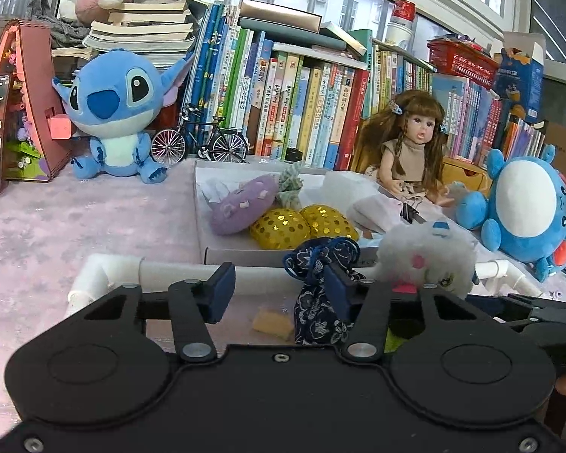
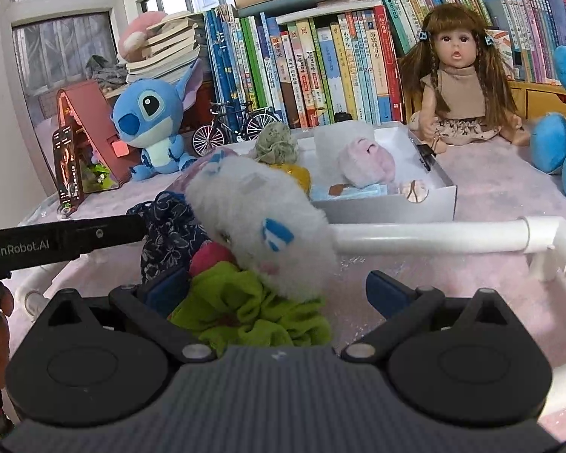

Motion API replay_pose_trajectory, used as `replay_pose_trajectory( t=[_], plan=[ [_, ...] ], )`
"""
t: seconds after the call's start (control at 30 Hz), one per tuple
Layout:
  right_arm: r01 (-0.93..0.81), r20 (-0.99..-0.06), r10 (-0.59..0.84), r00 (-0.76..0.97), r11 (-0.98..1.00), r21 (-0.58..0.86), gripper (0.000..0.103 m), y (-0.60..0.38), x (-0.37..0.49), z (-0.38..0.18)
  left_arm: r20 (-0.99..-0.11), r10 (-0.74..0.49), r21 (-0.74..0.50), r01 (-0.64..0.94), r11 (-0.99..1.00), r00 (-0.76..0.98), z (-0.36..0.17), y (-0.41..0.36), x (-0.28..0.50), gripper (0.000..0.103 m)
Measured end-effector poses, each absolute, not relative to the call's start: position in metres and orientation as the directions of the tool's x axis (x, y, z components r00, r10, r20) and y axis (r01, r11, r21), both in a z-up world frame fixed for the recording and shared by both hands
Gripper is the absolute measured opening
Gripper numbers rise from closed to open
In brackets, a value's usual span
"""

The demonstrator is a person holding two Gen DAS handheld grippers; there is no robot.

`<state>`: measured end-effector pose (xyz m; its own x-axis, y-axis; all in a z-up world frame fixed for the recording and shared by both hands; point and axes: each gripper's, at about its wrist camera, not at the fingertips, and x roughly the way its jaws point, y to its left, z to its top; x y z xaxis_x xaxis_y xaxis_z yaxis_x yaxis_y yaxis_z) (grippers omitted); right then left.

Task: Organize soft objects
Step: 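Close the left tool on the navy floral cloth while the right tool approaches the white fluffy plush, then lift the navy floral bag with the left tool while the right tool carries the white fluffy plush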

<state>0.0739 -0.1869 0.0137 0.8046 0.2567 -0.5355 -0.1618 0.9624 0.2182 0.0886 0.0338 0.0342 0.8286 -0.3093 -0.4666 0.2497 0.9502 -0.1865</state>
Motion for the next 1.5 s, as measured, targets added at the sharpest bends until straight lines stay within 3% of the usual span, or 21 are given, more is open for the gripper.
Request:
replay_pose_trajectory(
  t=[0.37, 0.5, 0.83, 0.9, 0.97, 1.07, 1.17, 1.5],
  plan=[
    [-0.125, -0.463, 0.217, 0.859, 0.967, 0.222, 0.1, -0.196, 0.066, 0.028, -0.467, -0.354, -0.182, 0.303, 0.935, 0.81, 0.033, 0.027, 0.082, 0.047],
    [-0.129, -0.421, 0.221, 0.88, 0.963, 0.238, 0.087, -0.204, 0.062, 0.036, -0.479, -0.36, -0.147, 0.332, 0.932, 0.8, 0.028, 0.016, 0.079, 0.047],
    [-0.204, -0.415, 0.29, 0.862, 0.949, 0.239, 0.058, -0.198, 0.066, 0.039, -0.507, -0.412, -0.255, 0.324, 0.911, 0.757, 0.019, 0.007, 0.098, 0.046],
    [-0.217, -0.414, 0.302, 0.859, 0.946, 0.238, 0.057, -0.195, 0.067, 0.039, -0.508, -0.412, -0.251, 0.327, 0.911, 0.757, 0.018, 0.003, 0.1, 0.045],
    [-0.224, -0.411, 0.304, 0.859, 0.947, 0.231, 0.056, -0.193, 0.068, 0.039, -0.508, -0.415, -0.265, 0.321, 0.909, 0.755, 0.018, 0.002, 0.101, 0.031],
    [-0.229, -0.41, 0.31, 0.858, 0.945, 0.234, 0.051, -0.192, 0.068, 0.041, -0.467, -0.402, -0.263, 0.31, 0.914, 0.787, 0.023, 0.001, 0.092, 0.025],
    [-0.231, -0.402, 0.311, 0.861, 0.944, 0.236, 0.051, -0.193, 0.065, 0.044, -0.435, -0.358, -0.199, 0.3, 0.933, 0.826, 0.034, -0.002, 0.084, 0.023],
    [-0.197, -0.358, 0.278, 0.891, 0.949, 0.246, 0.051, -0.204, 0.063, 0.066, -0.407, -0.345, -0.245, 0.263, 0.933, 0.846, 0.066, 0.019, 0.095, 0.023]
  ],
)
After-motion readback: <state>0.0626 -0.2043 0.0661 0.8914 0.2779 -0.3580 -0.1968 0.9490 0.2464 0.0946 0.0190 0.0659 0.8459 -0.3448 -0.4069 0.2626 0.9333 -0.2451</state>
